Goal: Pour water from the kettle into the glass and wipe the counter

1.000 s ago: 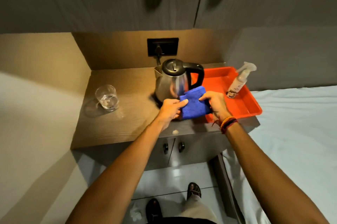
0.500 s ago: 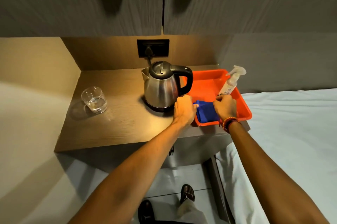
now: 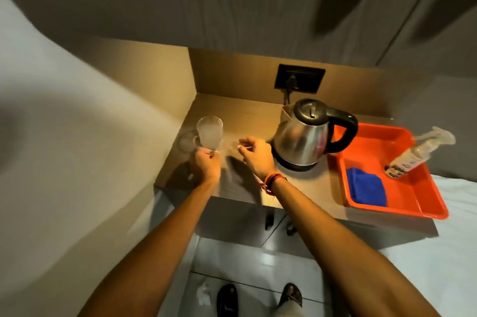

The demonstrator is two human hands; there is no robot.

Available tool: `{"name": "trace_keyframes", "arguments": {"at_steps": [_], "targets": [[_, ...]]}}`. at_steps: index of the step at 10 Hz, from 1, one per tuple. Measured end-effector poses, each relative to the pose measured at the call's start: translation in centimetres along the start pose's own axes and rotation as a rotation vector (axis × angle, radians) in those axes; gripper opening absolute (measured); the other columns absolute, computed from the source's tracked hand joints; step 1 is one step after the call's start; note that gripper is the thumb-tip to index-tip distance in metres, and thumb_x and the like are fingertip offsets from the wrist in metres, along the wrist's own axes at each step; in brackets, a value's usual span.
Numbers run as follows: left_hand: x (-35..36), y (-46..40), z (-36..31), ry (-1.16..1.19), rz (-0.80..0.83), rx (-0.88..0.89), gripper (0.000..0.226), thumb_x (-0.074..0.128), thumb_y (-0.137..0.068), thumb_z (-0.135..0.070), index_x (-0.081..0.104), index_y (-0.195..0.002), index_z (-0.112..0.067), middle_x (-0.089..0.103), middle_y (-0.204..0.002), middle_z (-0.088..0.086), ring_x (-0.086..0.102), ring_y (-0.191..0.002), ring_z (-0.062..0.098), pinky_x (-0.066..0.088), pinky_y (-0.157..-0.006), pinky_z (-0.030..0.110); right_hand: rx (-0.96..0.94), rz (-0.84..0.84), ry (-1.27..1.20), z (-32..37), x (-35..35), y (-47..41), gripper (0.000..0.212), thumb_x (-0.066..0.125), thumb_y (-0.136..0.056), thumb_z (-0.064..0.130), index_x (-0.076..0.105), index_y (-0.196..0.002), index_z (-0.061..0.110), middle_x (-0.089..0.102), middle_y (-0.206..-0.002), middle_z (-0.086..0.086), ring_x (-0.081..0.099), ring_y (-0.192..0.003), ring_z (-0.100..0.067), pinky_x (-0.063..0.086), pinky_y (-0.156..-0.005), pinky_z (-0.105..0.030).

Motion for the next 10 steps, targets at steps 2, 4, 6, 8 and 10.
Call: {"name": "trace_keyframes", "arguments": {"at_steps": [2,4,6,8,10], "targets": [[-1.2,-5.8,-1.1,0.01,0.263,-0.011,0.071,0.066,-0.086,0.006,0.036,-0.148,-0.009,0.05,-0.145,0.012,0.053,-0.129,0.029,0.048,-0.099,0.033,0.139,0.091,-0.115,1.1,4.0,-2.3,0.064,0.071,-0.087,0.02,0.045,-0.146,0.014,0.052,-0.147,-0.008,0.058,-0.125,-0.024,0.047,-0.106,-0.039],[0.7,-8.0,0.2,-0.108,0.412,0.057,0.071,0.073,-0.081,0.002,0.045,-0.143,-0.019,0.058,-0.14,0.007,0.057,-0.126,0.025,0.054,-0.098,0.045,0.154,0.018,-0.086,1.6,5.3,-3.5,0.057,0.068,-0.09,0.022,0.05,-0.143,0.012,0.06,-0.14,-0.008,0.059,-0.126,-0.022,0.048,-0.106,-0.037],[3.5,-4.9,-2.9,-0.054,0.553,0.126,0.064,0.069,-0.083,0.005,0.047,-0.141,-0.009,0.059,-0.134,0.005,0.058,-0.121,0.02,0.049,-0.1,0.035,0.165,-0.098,-0.069,0.0,2.1,-2.6,0.049,0.067,-0.089,0.03,0.059,-0.133,0.009,0.069,-0.126,-0.008,0.066,-0.114,-0.019,0.052,-0.101,-0.037],[6.9,-1.9,-3.9,-0.027,0.658,0.136,0.064,0.068,-0.084,0.004,0.046,-0.143,-0.011,0.059,-0.136,0.009,0.058,-0.124,0.023,0.05,-0.101,0.039,0.134,-0.199,0.007,-2.1,-2.1,-1.3,0.034,0.065,-0.089,0.025,0.068,-0.122,0.018,0.076,-0.11,-0.005,0.072,-0.098,-0.015,0.057,-0.094,-0.041],[8.0,-0.4,-4.8,-0.024,0.638,0.131,0.074,0.065,-0.086,0.005,0.033,-0.15,-0.012,0.046,-0.15,0.011,0.045,-0.137,0.029,0.043,-0.109,0.049,0.13,-0.141,0.092,-0.8,-3.9,0.1,0.045,0.055,-0.097,0.017,0.048,-0.14,0.005,0.065,-0.13,-0.018,0.062,-0.12,-0.032,0.049,-0.104,-0.046]]}}
Point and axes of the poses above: each hand's wrist, its own y-axis away from the middle knuckle, its own x-axis out of the palm, z = x × y, the point moved 8 cm from there along -y, towards the middle knuckle
